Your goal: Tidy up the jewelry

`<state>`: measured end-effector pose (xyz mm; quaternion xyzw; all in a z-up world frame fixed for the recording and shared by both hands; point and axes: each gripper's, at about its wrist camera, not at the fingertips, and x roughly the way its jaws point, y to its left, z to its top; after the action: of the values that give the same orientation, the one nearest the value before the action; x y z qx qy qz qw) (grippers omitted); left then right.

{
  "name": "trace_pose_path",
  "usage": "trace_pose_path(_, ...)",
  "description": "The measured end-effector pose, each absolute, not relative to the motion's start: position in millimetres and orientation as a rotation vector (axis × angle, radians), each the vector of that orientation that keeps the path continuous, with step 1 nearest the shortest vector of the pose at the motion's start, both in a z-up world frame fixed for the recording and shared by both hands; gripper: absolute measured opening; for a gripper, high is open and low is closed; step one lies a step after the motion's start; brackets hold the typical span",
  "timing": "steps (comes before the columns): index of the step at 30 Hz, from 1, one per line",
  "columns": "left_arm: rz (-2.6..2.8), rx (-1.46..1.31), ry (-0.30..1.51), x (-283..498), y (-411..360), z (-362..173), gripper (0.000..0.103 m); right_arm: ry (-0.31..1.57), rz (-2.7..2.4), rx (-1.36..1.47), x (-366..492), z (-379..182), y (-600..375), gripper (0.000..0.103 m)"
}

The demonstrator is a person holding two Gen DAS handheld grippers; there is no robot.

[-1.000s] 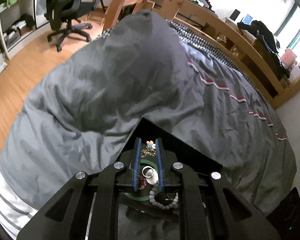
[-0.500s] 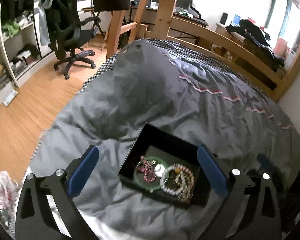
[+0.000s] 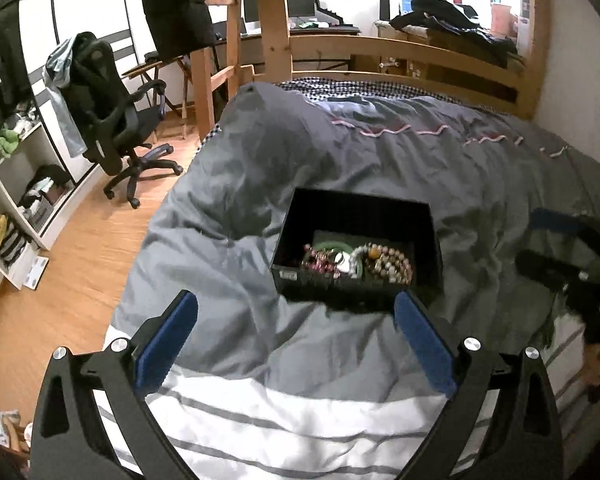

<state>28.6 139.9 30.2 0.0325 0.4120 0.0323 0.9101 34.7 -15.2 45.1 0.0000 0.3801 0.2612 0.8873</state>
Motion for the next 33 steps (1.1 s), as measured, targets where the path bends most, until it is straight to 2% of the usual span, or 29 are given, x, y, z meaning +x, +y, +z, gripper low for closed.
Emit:
trace_pose_path(9, 0.11, 0.126, 0.863, 29, 141, 7, 0.097, 0.815, 0.502, -0.048, 31, 34, -7, 0.1)
trace_pose_path(33, 0.118, 0.099, 0.888, 32, 135, 0, 0.097, 0.87, 0.513, -0.078, 28, 16, 4, 0.1)
